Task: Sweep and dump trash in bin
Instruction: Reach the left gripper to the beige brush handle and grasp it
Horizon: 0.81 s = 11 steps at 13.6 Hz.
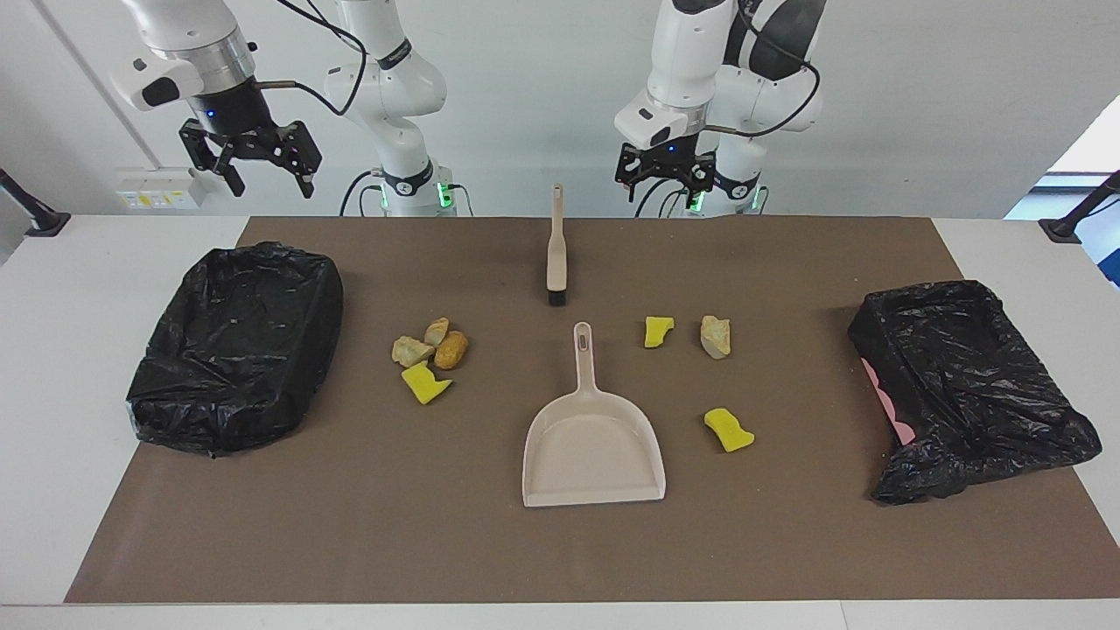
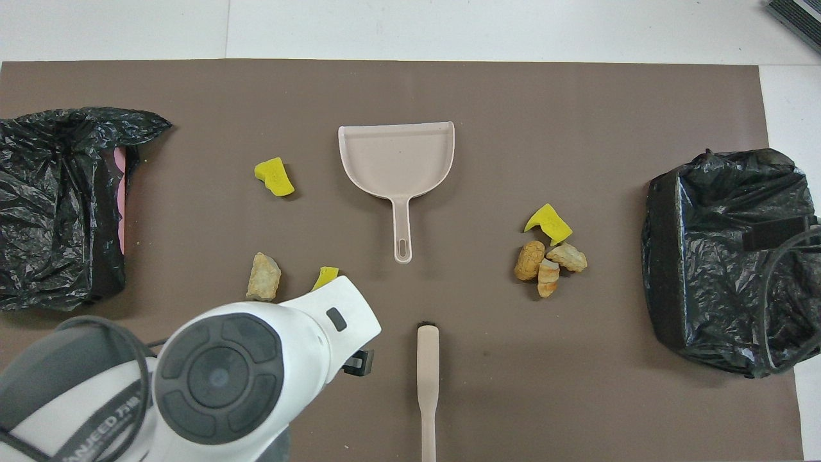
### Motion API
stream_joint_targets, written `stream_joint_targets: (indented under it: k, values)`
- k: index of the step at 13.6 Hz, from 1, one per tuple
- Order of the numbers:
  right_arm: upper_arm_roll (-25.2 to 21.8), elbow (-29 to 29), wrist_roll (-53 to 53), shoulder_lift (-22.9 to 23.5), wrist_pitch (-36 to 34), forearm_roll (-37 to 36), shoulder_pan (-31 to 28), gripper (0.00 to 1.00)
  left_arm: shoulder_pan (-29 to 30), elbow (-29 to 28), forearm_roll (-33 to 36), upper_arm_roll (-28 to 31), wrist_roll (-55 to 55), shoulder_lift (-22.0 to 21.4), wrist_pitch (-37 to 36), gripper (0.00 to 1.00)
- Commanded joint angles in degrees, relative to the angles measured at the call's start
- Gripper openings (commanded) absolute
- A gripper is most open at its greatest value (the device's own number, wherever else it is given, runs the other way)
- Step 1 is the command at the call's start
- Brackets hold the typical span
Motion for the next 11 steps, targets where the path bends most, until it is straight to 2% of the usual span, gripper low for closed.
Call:
stream_joint_targets:
  k: [1, 3, 7, 11]
  values:
    - [0.31, -0.92, -1.64, -1.13, -1.04, -0.27, -0.49, 1.0, -6.29, -7.52, -0.33, 1.15, -5.32, -2.29, 6.69, 1.0]
    - [0.31, -0.92, -1.64, -1.13, -1.04, -0.27, -0.49, 1.0, -9.99, -11.66, -0.32, 1.15, -9.11, -1.94, 11.62, 1.0]
    - [0.31, -0.92, -1.64, -1.13, -1.04, -0.27, -0.49, 1.0, -18.52, -14.56, -0.24, 1.15, -18.33, 5.79, 20.76, 1.0]
    - [0.31, -0.92, -1.64, -1.13, -1.04, -0.27, -0.49, 1.0, -22.04, -18.43, -0.24, 1.15, -21.24, 6.41, 24.46, 1.0]
